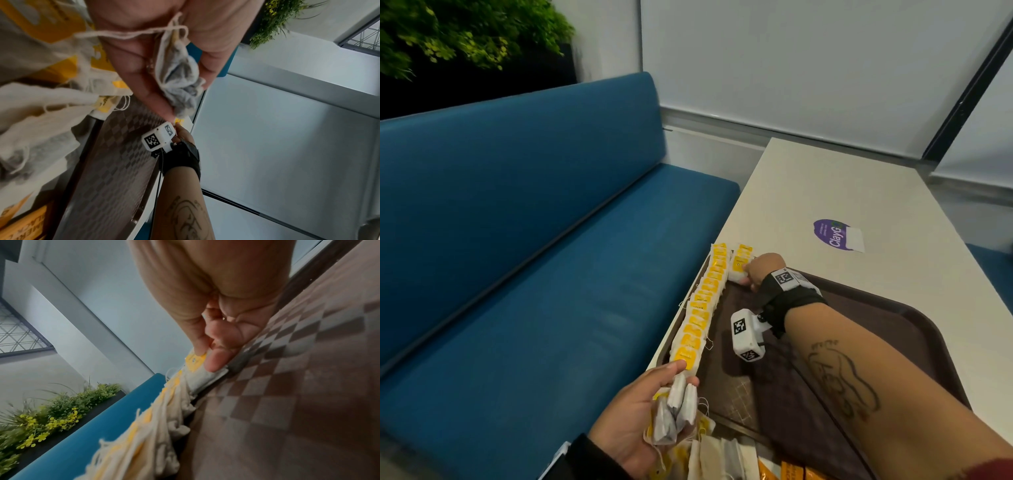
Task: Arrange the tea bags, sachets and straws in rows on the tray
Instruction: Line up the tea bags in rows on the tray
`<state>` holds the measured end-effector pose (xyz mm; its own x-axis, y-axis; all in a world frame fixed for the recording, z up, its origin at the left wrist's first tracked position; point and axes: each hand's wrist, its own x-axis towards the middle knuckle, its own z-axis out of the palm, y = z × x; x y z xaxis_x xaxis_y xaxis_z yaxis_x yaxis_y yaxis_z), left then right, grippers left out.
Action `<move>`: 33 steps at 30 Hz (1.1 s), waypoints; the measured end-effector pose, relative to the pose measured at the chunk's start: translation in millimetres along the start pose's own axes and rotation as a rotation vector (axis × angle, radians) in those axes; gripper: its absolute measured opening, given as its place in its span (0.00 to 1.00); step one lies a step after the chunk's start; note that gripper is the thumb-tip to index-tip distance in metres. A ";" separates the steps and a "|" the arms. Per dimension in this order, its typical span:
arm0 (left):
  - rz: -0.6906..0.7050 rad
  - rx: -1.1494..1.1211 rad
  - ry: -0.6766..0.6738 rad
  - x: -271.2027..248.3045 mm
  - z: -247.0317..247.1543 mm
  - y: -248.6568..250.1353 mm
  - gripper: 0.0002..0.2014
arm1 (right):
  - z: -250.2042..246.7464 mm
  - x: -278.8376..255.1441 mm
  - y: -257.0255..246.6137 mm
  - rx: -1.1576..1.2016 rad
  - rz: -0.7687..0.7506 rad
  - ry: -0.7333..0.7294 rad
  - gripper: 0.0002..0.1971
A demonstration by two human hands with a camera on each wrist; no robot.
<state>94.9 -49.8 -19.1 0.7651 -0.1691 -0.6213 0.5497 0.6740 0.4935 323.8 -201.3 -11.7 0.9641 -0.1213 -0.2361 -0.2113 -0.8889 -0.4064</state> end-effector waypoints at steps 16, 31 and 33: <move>-0.004 -0.089 -0.058 -23.3 29.5 -12.8 0.15 | -50.4 -169.8 21.3 0.333 -0.544 -0.539 0.12; 0.016 0.108 -0.228 -36.4 29.9 -35.0 0.19 | -26.1 -235.4 49.5 0.159 -0.642 -0.273 0.14; 0.048 0.133 -0.223 -38.2 29.9 -37.8 0.15 | -23.7 -234.1 54.1 0.255 -0.593 -0.243 0.14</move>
<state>54.9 -90.3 4.2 0.8383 -0.3036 -0.4528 0.5389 0.5872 0.6040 90.5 -231.5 42.6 0.8713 0.4826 -0.0887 0.2811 -0.6392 -0.7158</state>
